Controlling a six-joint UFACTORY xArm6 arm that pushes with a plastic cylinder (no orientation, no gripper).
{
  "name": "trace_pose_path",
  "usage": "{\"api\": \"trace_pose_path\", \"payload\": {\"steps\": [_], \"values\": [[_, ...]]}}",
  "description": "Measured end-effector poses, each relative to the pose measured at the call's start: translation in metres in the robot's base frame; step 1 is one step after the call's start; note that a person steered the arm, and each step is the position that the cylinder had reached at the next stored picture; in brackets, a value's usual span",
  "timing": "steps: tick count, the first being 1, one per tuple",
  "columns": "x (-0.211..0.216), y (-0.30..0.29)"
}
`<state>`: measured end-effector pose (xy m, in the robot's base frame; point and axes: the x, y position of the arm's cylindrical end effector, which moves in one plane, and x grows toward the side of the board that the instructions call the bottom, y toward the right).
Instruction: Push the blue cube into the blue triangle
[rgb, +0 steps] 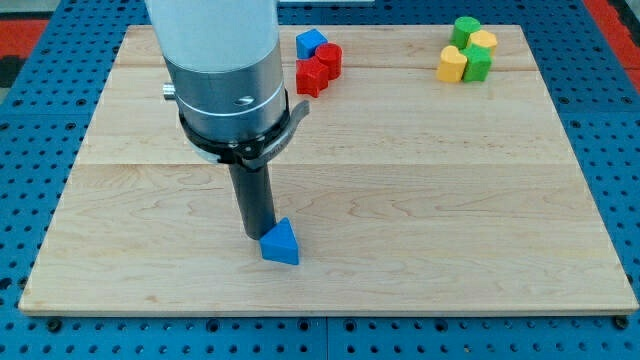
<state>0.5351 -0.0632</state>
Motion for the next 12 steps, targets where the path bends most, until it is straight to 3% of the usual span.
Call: {"api": "trace_pose_path", "payload": {"steps": [2, 4, 5, 6, 8, 9, 10, 12], "values": [[0.005, 0.031], [-0.012, 0.030], [-0.012, 0.001], [-0.043, -0.020], [-0.166, 0.142], [-0.262, 0.152], [-0.333, 0.123], [-0.325, 0.039]]}}
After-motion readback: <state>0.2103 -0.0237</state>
